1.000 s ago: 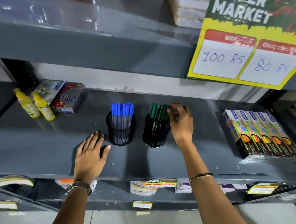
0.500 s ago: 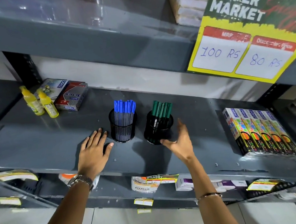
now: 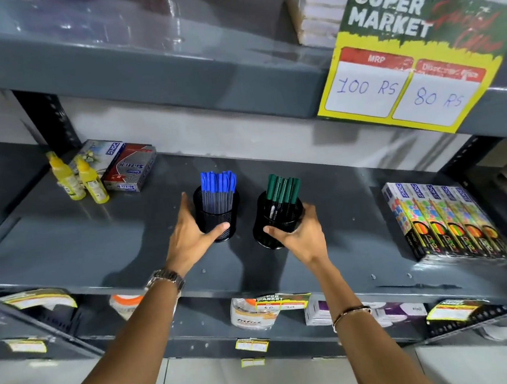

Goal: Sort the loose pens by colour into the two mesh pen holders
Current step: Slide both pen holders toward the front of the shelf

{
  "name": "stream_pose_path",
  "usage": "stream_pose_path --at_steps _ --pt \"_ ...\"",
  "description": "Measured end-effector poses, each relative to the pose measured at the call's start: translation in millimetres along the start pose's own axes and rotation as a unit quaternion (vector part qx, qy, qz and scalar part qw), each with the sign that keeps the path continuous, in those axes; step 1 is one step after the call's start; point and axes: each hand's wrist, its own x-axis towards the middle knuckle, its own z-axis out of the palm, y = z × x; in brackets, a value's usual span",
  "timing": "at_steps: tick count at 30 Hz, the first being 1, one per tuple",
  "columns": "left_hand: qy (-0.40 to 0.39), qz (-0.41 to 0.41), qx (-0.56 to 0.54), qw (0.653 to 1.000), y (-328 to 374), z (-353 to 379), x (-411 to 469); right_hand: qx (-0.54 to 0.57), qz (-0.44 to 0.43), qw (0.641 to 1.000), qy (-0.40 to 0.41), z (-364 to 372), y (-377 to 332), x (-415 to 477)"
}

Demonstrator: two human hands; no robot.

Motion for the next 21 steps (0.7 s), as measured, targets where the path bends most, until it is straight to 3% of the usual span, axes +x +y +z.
stream_pose_path --at_steps 4,21 --pt "0.007 0.040 -0.005 0.999 7 8 -6 0.017 0.002 1.000 0.004 -7 4 -11" --pt "-0.041 0.019 -0.013 0.999 14 15 -58 0.060 0.000 0.998 -0.016 -23 17 -48"
